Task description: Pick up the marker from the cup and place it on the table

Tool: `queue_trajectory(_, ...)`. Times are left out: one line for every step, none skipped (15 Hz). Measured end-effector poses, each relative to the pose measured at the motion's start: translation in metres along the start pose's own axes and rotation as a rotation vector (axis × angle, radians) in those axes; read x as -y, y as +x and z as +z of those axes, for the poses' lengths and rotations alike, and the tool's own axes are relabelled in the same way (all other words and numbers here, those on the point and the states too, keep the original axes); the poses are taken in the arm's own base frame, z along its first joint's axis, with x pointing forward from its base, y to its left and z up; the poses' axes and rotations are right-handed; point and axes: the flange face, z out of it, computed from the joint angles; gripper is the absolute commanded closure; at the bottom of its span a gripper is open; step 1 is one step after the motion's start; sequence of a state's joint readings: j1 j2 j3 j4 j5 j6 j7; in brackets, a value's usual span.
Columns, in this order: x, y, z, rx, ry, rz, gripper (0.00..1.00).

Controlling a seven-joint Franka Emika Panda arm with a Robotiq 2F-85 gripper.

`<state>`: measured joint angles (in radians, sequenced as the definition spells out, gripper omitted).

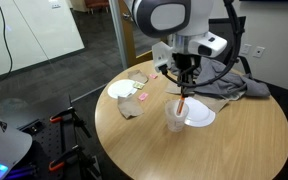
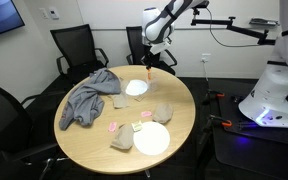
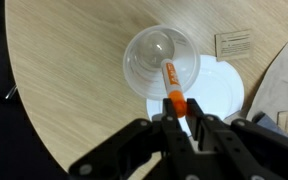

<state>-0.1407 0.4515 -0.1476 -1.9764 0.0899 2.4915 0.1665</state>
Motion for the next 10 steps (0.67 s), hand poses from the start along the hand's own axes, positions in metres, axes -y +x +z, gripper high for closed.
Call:
queue_trajectory(0.001, -0.004, -0.011, -0.009, 0.003, -0.014, 0.96)
queue_trajectory(0.002, -0.009, -0.023, -0.021, 0.005, -0.03, 0.96)
queue_trajectory(0.003, -0.013, -0.036, -0.035, 0.002, -0.05, 0.96)
queue_trajectory(0.004, -0.018, -0.05, -0.051, 0.0, -0.068, 0.96)
queue_trajectory(0.006, -0.023, -0.064, -0.068, -0.002, -0.087, 0.96)
queue_trajectory(0.008, -0.027, -0.077, -0.086, -0.003, -0.104, 0.96)
queue_trajectory(0.01, -0.031, -0.089, -0.103, -0.002, -0.119, 0.96)
queue_trajectory(0.014, -0.035, -0.1, -0.118, -0.001, -0.134, 0.96)
queue_trajectory(0.019, -0.038, -0.109, -0.13, 0.002, -0.148, 0.96)
queue_trajectory(0.025, -0.041, -0.115, -0.14, 0.007, -0.162, 0.96)
